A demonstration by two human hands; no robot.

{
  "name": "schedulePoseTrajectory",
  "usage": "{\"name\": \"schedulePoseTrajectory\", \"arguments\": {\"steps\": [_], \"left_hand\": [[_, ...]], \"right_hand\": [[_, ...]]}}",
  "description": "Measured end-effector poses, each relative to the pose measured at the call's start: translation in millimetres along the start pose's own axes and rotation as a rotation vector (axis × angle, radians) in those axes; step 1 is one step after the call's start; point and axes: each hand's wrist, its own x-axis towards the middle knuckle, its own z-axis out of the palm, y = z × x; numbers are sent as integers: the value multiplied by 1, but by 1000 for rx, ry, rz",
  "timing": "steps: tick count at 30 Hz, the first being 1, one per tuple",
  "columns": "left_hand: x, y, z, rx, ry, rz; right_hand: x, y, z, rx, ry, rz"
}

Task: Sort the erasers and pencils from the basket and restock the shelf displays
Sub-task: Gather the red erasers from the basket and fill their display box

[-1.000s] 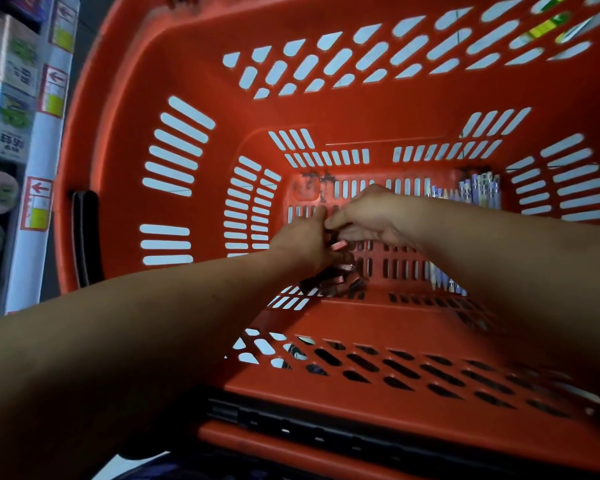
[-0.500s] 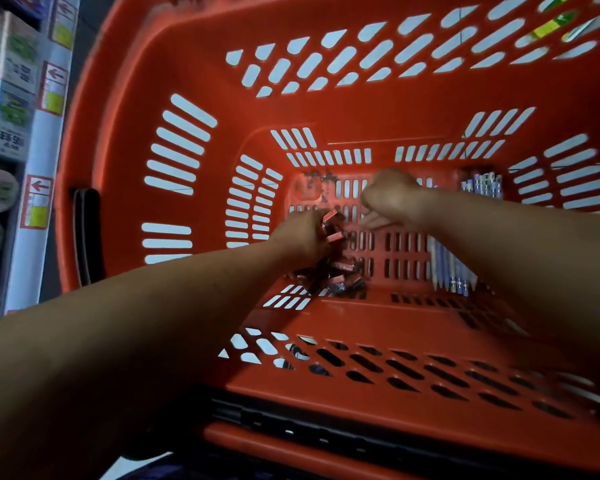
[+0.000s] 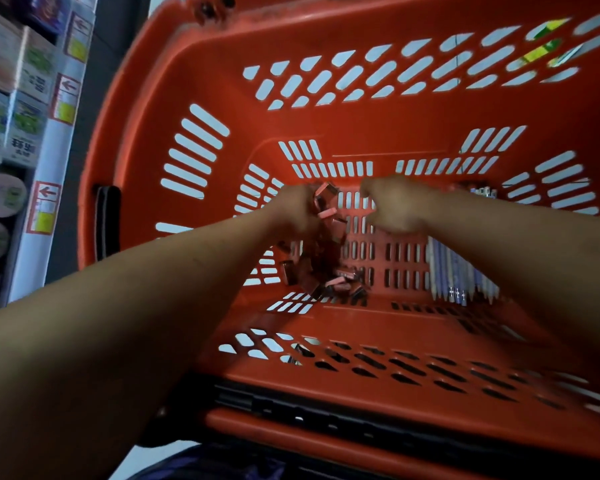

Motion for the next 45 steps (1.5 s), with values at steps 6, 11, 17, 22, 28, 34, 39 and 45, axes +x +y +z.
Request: {"name": "schedulePoseTrajectory", "arguments": {"steps": [6, 11, 17, 22, 28, 34, 39, 45], "left_hand": [[-3, 19, -27, 197, 14, 18], [-16, 52, -64, 228, 63, 64], [-57, 96, -102, 228, 175, 148], [-121, 143, -127, 211, 289, 286], [-218, 218, -152, 273, 430, 478], [-307, 295, -156, 269, 469, 677], [-346, 363, -140, 249, 424, 816], [-369, 455, -104, 210, 290, 941]], "right_hand": [[-17, -4, -35, -254, 7, -38], [-46, 0, -66, -291, 72, -19], [-113, -1, -104, -273, 225, 4], [-204, -8, -133, -227, 374, 41], [-337, -21, -157, -202, 587, 107], [-462, -29, -167, -151, 757, 169], [-549, -23, -162, -90, 876, 233], [-632, 6, -147, 18, 950, 420]]}}
